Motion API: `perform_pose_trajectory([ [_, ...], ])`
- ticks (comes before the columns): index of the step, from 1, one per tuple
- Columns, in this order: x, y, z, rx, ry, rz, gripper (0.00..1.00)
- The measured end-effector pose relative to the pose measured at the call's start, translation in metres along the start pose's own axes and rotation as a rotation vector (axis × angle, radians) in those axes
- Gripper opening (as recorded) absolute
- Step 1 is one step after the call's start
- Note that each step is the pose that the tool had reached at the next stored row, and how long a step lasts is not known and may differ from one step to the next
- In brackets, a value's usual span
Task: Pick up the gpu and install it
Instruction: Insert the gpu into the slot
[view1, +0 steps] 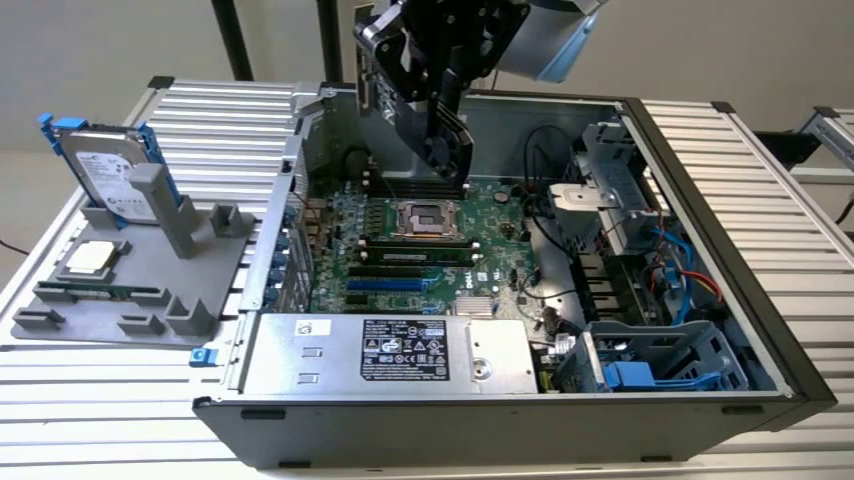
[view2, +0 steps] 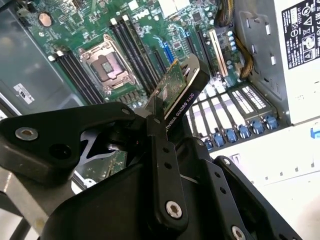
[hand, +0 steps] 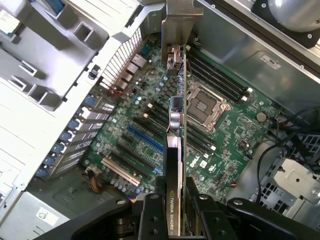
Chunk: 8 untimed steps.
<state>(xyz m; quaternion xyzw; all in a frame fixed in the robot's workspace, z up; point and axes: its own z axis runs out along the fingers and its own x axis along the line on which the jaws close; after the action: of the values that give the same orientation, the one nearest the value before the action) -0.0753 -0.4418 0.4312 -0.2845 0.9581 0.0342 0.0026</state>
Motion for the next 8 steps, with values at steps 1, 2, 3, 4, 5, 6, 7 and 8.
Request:
perform_pose_trajectory([
  [1,0.0000,0.0000,0.0000,-0.0002,0.0004,-0.007,0.00],
  [2,0.0000,0.0000,0.0000,-0.0003,0.0008,-0.013,0.00],
  [3,0.0000,0.0000,-0.0001,-0.0005,0.0013,-0.020,0.00],
  [4,0.0000,0.0000,-0.0001,-0.0006,0.0017,-0.026,0.00],
  [5,0.0000,0.0000,-0.0001,-0.0008,0.0021,-0.033,0.00],
  [6,0.0000,0.0000,-0.0001,-0.0010,0.0025,-0.039,0.00],
  [7,0.0000,0.0000,-0.0001,-0.0012,0.0029,-0.046,0.00],
  [8,0.0000,0.0000,-0.0001,-0.0013,0.0033,-0.053,0.00],
])
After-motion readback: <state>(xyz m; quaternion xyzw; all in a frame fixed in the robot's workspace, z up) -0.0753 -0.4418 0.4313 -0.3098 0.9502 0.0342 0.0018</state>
